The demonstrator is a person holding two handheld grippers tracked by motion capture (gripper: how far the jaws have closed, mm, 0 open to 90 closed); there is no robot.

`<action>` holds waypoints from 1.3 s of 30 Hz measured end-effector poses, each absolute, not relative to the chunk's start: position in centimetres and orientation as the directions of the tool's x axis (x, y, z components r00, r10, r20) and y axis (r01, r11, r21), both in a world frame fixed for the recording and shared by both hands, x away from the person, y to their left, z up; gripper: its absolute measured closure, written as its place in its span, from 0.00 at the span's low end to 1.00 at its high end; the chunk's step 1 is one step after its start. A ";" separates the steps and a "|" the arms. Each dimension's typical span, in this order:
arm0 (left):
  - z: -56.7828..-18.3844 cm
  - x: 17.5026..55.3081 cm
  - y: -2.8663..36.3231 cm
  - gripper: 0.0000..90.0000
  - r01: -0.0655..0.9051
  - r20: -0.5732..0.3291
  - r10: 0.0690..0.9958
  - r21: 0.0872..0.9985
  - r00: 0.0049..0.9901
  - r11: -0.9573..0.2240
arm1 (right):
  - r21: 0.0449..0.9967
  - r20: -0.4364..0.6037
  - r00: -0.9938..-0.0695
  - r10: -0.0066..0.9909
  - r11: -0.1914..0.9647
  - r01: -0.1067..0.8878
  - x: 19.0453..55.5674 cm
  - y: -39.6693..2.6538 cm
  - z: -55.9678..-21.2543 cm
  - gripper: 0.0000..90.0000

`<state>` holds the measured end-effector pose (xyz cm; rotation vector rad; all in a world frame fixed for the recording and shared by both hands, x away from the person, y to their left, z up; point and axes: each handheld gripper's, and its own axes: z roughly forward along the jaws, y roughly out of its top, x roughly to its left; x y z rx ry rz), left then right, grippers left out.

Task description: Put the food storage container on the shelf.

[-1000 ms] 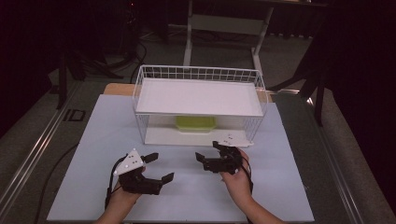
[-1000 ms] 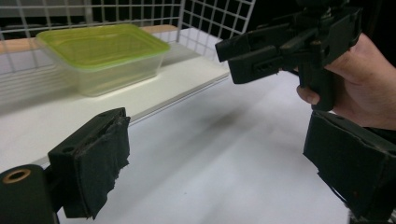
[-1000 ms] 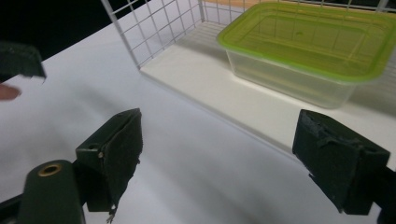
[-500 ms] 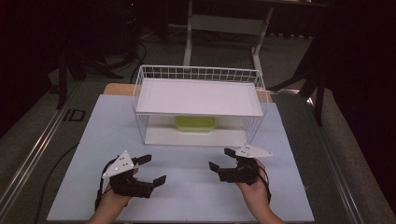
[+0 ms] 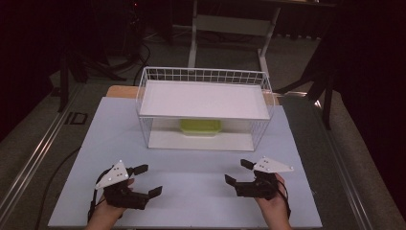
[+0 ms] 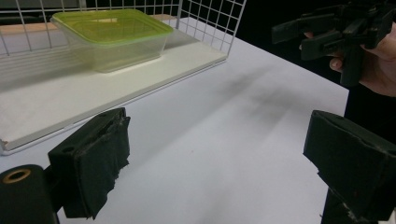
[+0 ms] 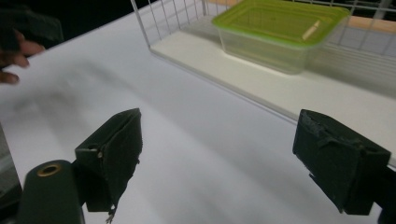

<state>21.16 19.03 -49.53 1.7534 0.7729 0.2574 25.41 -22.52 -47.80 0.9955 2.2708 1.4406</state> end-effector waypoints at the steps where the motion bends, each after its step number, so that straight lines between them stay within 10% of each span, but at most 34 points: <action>1: -49.5 21.1 19.1 0.09 0.367 -0.215 0.611 0.921 0.762 -0.134 | 0.874 0.133 -0.729 0.672 0.267 0.406 25.3 -22.7 -47.9 0.18; 39: -51.8 20.7 19.4 0.09 0.353 -0.158 0.634 0.916 0.757 -0.193 | 0.875 0.071 -0.761 0.644 0.326 0.357 24.7 -25.7 -50.2 0.15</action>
